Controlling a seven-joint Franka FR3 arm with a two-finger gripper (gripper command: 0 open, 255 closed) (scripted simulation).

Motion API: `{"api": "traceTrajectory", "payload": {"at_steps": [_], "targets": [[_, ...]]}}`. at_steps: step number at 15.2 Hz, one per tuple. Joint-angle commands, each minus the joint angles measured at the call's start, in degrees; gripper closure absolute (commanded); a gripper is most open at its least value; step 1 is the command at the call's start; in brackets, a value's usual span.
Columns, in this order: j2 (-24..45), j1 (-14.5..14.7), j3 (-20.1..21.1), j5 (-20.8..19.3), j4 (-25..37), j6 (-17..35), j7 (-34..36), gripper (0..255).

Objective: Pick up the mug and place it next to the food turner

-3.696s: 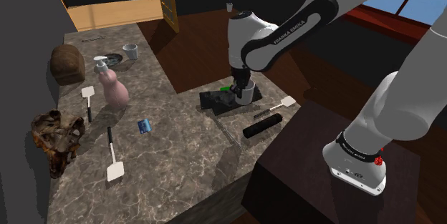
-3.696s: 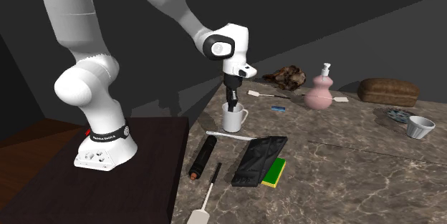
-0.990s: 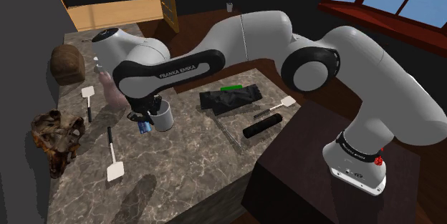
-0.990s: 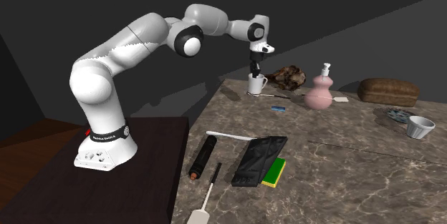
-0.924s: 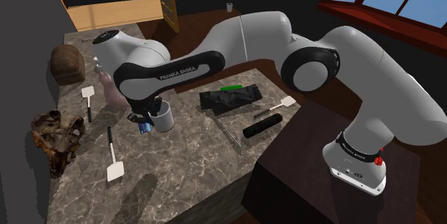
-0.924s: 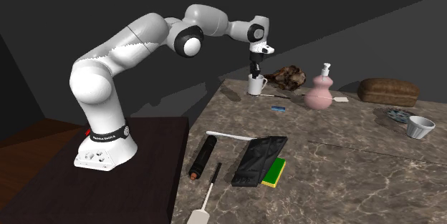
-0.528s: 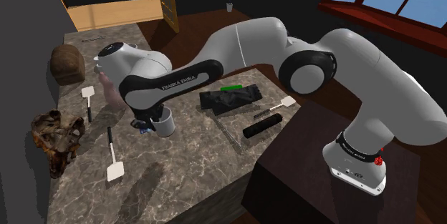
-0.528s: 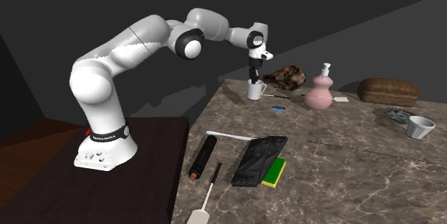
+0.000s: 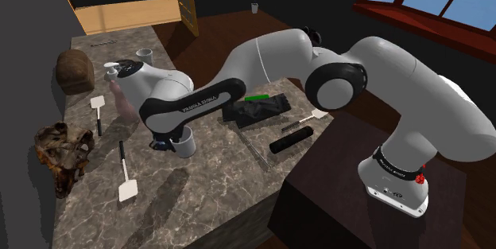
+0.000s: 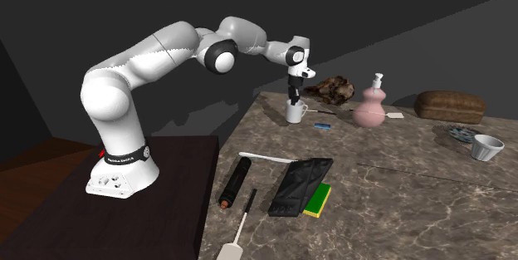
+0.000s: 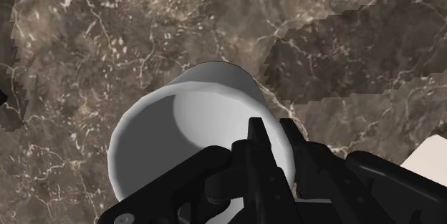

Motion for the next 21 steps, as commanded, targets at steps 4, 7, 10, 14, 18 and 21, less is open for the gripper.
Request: {"api": "traceTrajectory", "payload": {"at_steps": [4, 7, 10, 14, 18, 21], "targets": [[2.80, 0.23, -0.29, -0.22, 1.21, 1.67, -0.04, 255], [4.50, 0.39, -0.46, -0.34, 2.01, 2.60, -0.06, 255], [5.07, 0.46, -0.51, -0.36, 2.39, 2.80, -0.08, 255], [5.07, 0.46, -0.51, -0.36, 2.40, 2.79, -0.08, 255], [5.12, 0.47, -0.51, -0.36, 2.48, 2.75, -0.09, 0], [5.07, 0.46, -0.51, -0.36, 2.40, 2.79, -0.08, 0]]}}
